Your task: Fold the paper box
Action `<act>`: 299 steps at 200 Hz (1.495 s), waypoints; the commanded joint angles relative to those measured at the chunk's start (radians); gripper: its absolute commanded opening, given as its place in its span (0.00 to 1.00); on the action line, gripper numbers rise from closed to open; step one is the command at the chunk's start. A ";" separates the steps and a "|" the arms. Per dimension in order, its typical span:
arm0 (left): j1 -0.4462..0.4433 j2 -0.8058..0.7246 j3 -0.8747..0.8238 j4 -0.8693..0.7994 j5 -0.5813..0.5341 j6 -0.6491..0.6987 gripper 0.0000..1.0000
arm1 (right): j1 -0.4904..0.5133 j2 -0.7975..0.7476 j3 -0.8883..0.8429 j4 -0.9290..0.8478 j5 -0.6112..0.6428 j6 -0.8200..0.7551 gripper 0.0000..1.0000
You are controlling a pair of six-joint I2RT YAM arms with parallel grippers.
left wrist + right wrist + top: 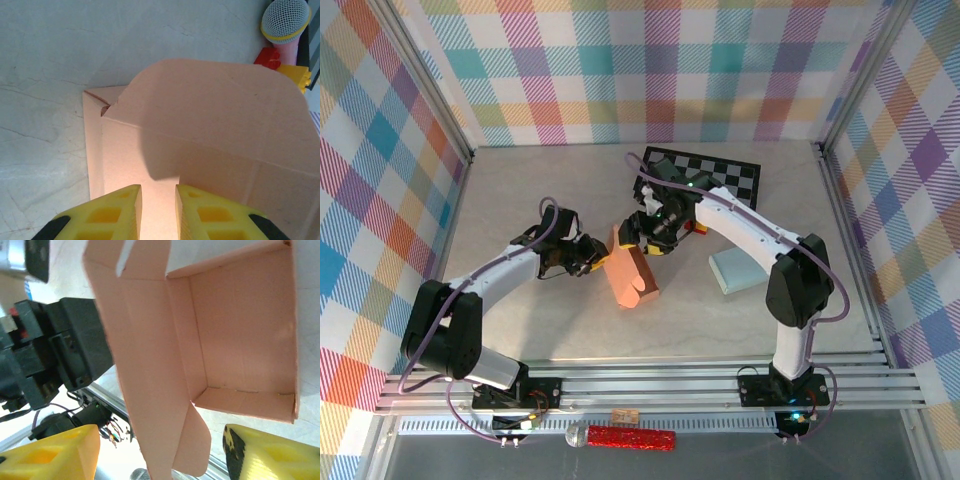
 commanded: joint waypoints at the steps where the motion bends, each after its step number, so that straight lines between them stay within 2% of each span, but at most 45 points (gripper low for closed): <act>1: -0.004 0.012 0.033 -0.041 -0.002 0.019 0.23 | 0.007 0.023 0.035 -0.032 -0.046 -0.065 0.65; 83: -0.004 0.008 0.037 -0.052 -0.001 0.029 0.23 | 0.042 0.140 0.148 -0.056 -0.056 -0.045 0.44; 101: -0.004 0.001 0.049 -0.074 -0.011 0.041 0.24 | 0.048 0.148 0.155 -0.055 -0.039 -0.014 0.35; 113: -0.004 -0.013 0.067 -0.105 -0.028 0.059 0.27 | 0.052 0.144 0.152 -0.051 -0.014 0.015 0.25; 149: -0.004 -0.068 0.143 -0.239 -0.102 0.138 0.33 | 0.058 0.080 0.121 -0.004 0.115 0.173 0.00; 192: -0.006 -0.140 0.195 -0.353 -0.154 0.217 0.35 | 0.058 0.028 0.166 -0.128 0.389 0.503 0.00; 214: -0.006 -0.161 0.198 -0.391 -0.147 0.243 0.35 | 0.060 0.020 0.182 -0.223 0.489 0.763 0.00; 229: -0.006 -0.178 0.194 -0.414 -0.138 0.259 0.35 | 0.060 0.017 0.175 -0.265 0.513 0.943 0.00; 266: -0.010 -0.222 0.189 -0.476 -0.110 0.320 0.35 | 0.060 -0.025 0.080 -0.179 0.552 1.275 0.00; 299: -0.014 -0.231 0.194 -0.545 -0.090 0.411 0.35 | 0.058 -0.009 0.086 -0.160 0.579 1.420 0.00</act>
